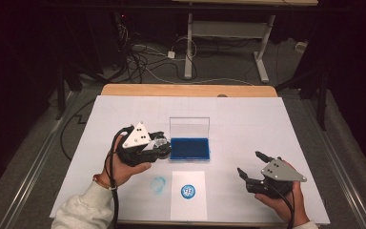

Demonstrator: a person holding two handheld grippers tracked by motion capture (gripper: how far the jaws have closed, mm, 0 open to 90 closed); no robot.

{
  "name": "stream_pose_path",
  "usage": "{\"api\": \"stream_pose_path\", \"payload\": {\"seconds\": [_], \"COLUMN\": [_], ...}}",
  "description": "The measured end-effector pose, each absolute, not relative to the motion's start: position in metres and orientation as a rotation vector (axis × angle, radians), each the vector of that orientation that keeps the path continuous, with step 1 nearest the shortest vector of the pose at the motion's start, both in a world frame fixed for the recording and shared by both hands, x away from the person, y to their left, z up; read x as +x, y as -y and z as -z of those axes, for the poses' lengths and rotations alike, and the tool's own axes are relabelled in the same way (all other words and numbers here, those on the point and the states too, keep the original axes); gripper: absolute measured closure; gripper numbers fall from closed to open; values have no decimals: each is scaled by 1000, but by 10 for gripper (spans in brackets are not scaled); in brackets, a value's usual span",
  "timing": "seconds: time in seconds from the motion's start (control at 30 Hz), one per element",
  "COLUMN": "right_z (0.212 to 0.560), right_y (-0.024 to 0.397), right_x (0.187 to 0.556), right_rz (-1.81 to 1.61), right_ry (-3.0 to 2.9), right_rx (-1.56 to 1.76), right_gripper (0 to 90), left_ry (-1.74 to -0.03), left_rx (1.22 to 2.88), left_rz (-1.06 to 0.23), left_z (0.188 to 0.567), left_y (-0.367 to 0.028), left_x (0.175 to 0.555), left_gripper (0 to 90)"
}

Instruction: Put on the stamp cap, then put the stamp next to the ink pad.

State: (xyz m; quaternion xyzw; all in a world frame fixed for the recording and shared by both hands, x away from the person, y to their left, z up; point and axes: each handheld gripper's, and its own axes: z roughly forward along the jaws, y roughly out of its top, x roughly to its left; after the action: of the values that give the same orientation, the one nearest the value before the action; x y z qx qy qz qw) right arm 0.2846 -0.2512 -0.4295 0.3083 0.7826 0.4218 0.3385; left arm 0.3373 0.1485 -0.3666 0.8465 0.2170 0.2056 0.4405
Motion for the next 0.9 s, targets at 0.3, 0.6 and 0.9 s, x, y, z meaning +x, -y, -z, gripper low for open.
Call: {"api": "stream_pose_path", "payload": {"seconds": [0.3,0.6,0.9], "right_z": [432,436,438], "right_y": [249,249,248], "right_x": [283,282,284], "right_rz": [-1084,-1050,-1044], "right_ry": [-2047,-2069,-2064], "right_rx": [794,788,800], "right_gripper": [203,204,207], "left_ry": [-575,-633,-696], "left_rx": [2101,2130,2174], "left_rz": [-536,-563,-522], "left_z": [366,372,394], "left_y": [-157,-163,-163], "left_x": [346,360,382], "left_gripper": [545,545,545]}}
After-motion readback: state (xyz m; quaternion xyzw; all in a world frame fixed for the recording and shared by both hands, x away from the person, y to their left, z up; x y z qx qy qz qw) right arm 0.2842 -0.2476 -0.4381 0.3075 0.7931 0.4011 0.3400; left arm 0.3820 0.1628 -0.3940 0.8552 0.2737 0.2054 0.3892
